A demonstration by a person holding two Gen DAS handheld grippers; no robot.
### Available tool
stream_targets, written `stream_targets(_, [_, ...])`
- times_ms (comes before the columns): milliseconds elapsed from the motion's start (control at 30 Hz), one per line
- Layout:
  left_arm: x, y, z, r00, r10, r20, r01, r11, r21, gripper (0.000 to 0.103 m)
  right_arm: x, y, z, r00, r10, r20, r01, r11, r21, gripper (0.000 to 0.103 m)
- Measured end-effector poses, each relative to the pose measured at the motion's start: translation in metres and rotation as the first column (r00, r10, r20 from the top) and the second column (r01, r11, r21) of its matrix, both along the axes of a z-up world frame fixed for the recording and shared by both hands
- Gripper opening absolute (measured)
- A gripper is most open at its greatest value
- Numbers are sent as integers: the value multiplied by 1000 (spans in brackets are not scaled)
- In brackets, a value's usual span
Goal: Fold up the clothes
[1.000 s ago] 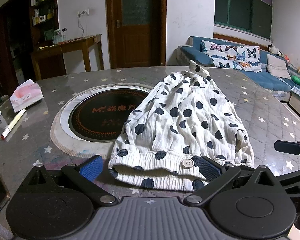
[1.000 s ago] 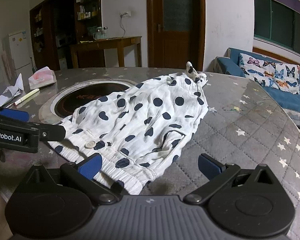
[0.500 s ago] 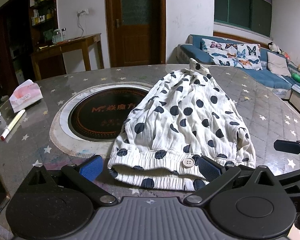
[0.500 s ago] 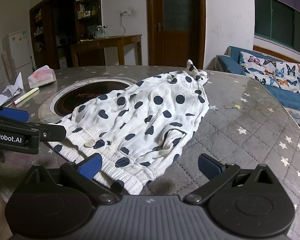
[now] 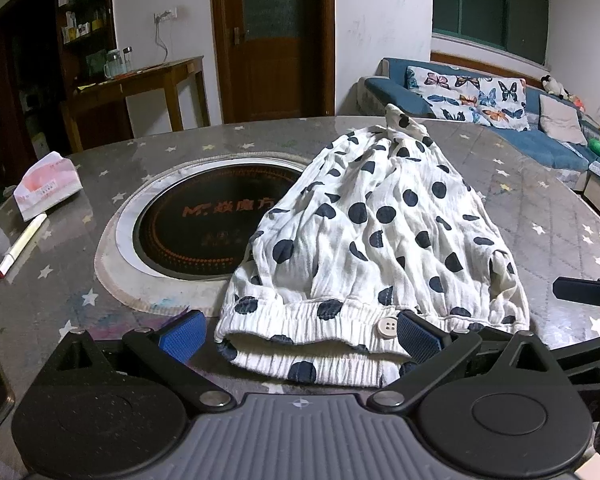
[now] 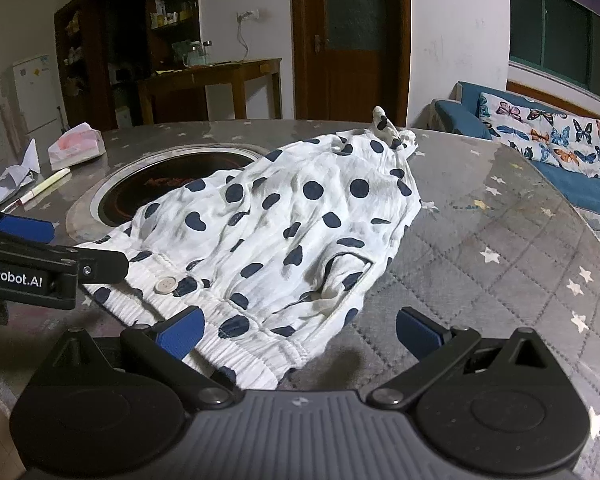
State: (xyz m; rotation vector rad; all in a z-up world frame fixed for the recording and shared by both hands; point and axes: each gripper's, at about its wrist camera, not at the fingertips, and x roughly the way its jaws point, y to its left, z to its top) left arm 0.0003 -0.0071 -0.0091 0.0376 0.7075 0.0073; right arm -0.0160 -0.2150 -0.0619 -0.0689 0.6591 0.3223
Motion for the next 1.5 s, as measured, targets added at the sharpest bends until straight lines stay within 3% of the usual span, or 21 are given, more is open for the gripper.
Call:
stream_targets(433, [19,7,-5,1000,13,-12,-13,1000,18,103,15,-4,-8,999,-13,-42,14,1000,7,101])
stream_targets(700, [35,31,-6,997,77,-5,-77,996,45,103,20,-7,-8,998,-7,-70,10,999,38,89])
stream_targets(900, [42,46,-14,997,73,-24,-72,996,46,102,21,-13,-6,996,-11,-83,17,997,70,79])
stream_targets(1067, [43,56,-18,997,58,-43,-58,998,9,93,21,-20,-3,996,-26,-91,34,995,95,75])
stream_targets(1300, [48,58,-27,996,13,-85,-16,999,-42,79,21,-24,-3,994,-21,-107,33,993,117,61])
stream_targets(1333, [48,59,-27,996,3,-87,-7,999,-53,73,21,-25,-3,994,-19,-108,32,992,120,60])
stream_targets(1367, [48,59,-27,996,-8,-89,2,998,-64,71,21,-25,-3,994,-18,-109,31,992,123,53])
stream_targets(1433, [48,60,-27,995,-32,-92,23,995,-94,55,21,-26,-3,994,-15,-111,29,991,129,42])
stream_targets(1500, [47,59,-26,994,-56,-93,45,992,-120,42,21,-27,-2,994,-12,-113,27,990,135,25])
